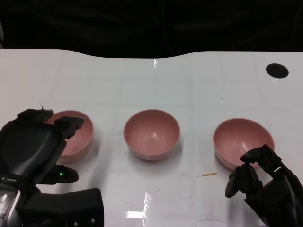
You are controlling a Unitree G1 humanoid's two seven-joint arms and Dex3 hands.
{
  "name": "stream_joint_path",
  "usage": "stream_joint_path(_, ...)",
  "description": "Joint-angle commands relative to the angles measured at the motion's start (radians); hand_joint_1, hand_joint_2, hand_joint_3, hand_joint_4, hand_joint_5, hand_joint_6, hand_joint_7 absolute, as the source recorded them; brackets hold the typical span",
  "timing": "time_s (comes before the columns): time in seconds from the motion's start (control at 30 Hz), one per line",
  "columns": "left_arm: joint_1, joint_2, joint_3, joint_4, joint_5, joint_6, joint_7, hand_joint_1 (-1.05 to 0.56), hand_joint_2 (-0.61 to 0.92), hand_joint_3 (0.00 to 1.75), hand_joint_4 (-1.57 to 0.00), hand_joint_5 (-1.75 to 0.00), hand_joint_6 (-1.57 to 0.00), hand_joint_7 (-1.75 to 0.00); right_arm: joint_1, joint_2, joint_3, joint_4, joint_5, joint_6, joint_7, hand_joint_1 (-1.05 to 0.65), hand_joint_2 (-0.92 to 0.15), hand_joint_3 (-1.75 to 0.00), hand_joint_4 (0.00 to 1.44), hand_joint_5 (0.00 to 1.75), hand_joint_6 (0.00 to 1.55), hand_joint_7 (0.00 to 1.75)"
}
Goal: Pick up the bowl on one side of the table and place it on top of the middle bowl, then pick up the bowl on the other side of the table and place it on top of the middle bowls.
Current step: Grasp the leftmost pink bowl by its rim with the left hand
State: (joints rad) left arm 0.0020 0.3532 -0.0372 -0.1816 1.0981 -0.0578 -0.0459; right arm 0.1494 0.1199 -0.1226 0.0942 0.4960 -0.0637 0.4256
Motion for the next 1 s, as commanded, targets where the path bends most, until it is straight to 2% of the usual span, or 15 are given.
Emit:
stream_joint_path(0.03, -0.049, 0.027, -0.023, 0.092, -0.028, 0.013, 0.043, -0.95, 0.86, 0.01, -0.53, -0.03, -0.62, 0.0, 0.003, -0.002, -0.007, -0.002, -0.002, -0.013, -0.005, -0.04, -0.73, -0.93, 0.76, 1.75, 0.55, 1.68)
stream_joint_path(0.43, -0.148, 0.069, -0.126, 0.272, -0.073, 0.084, 0.032, -0.91, 0.92, 0.04, -0.45, 0.0, -0.53, 0.0, 0.001, -0.004, -0.007, -0.01, 0.009, 0.009, -0.008, -0.04, -0.72, -0.95, 0.76, 1.75, 0.52, 1.72)
stream_joint_path(0.63, -0.198, 0.082, -0.162, 0.377, -0.131, 0.049, 0.087, -0.89, 0.92, 0.04, -0.48, -0.01, -0.54, -0.01, 0.001, -0.003, -0.008, -0.013, 0.009, 0.016, -0.013, -0.03, -0.71, -0.97, 0.76, 1.75, 0.52, 1.72)
stream_joint_path(1.0, -0.324, 0.078, -0.238, 0.675, -0.206, -0.052, 0.247, -0.84, 0.92, 0.11, -0.55, -0.03, -0.59, -0.02, 0.007, -0.001, -0.005, -0.015, 0.004, 0.004, -0.01, -0.03, -0.73, -0.97, 0.76, 1.75, 0.5, 1.74)
